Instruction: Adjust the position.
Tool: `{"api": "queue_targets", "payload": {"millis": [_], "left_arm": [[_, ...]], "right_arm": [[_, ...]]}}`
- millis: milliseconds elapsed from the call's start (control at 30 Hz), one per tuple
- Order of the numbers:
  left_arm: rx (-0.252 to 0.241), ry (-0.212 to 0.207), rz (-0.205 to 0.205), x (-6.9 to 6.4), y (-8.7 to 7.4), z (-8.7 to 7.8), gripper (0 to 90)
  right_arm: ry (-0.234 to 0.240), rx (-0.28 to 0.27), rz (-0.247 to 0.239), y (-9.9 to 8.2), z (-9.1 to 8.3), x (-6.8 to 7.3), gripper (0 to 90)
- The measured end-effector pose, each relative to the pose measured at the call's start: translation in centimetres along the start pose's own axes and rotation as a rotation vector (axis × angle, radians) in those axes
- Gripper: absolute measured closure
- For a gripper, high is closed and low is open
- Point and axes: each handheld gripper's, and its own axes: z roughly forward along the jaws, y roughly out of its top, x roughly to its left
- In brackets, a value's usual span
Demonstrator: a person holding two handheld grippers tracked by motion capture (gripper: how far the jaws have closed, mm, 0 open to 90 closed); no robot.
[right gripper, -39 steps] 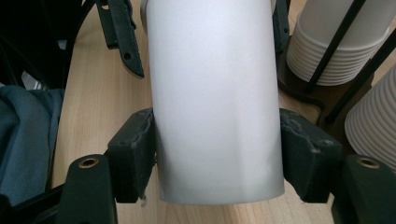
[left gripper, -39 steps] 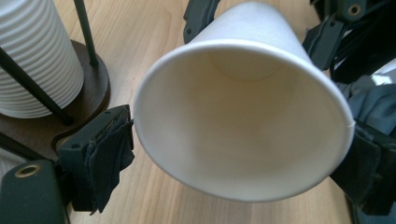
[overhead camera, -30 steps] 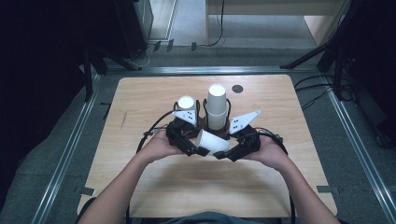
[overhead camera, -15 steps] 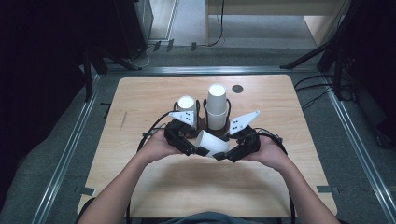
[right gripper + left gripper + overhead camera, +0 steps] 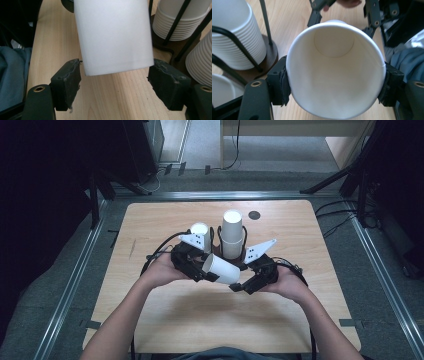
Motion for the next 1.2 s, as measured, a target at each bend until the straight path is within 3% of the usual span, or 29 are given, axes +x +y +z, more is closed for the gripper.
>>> {"api": "queue_targets", "payload": {"millis": [200, 500, 1200], "left_arm": [[0.092, 0.020, 0.023, -0.1, 0.7, 0.5, 27.7], [0.174, 0.048, 0.052, -0.3, 1.0, 1.7, 27.4], [0.224, 0.015, 0.092, -1.2, 1.4, 3.3, 25.7]], "right_arm": [[-0.006, 0.008, 0.001, 0.0, 0.3, 0.1, 26.1], [-0.011, 0.014, 0.001, 0.1, 0.6, 0.1, 26.1], [0.029, 0.066, -0.034, 0.2, 2.2, 0.7, 32.9]]}}
